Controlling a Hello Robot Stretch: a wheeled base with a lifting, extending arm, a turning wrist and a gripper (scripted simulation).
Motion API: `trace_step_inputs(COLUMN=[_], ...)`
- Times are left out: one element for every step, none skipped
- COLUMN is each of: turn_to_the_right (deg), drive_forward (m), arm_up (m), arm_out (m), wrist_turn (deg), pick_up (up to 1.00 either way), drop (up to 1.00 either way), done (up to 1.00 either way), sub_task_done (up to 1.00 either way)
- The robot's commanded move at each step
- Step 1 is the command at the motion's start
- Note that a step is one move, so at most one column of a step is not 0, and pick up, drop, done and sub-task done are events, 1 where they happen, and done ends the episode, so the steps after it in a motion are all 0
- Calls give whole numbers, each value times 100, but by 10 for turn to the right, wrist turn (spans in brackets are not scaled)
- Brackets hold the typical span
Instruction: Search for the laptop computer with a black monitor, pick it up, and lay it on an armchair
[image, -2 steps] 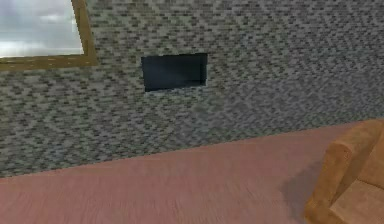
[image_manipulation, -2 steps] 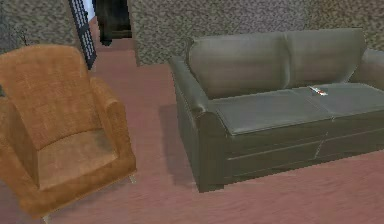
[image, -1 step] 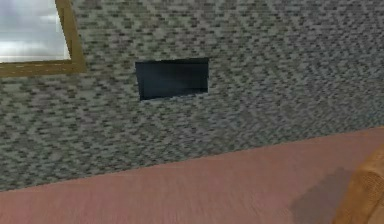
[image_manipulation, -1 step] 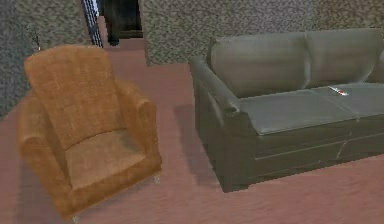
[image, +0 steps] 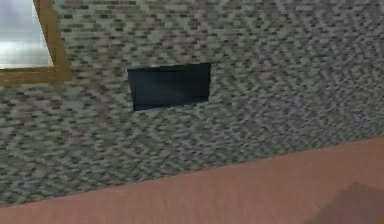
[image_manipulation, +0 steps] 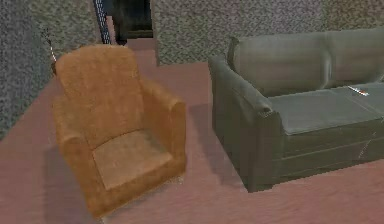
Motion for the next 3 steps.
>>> trace_step_inputs(turn_to_the_right=[450, 450, 450], drive_forward=[0, 0, 0], arm_up=[0, 0, 0], arm_out=[0, 0, 0], wrist_turn=[0, 0, 0], pick_up=[0, 0, 0], drop=[0, 0, 0], done=[0, 0, 0], sub_task_done=[0, 0, 0])
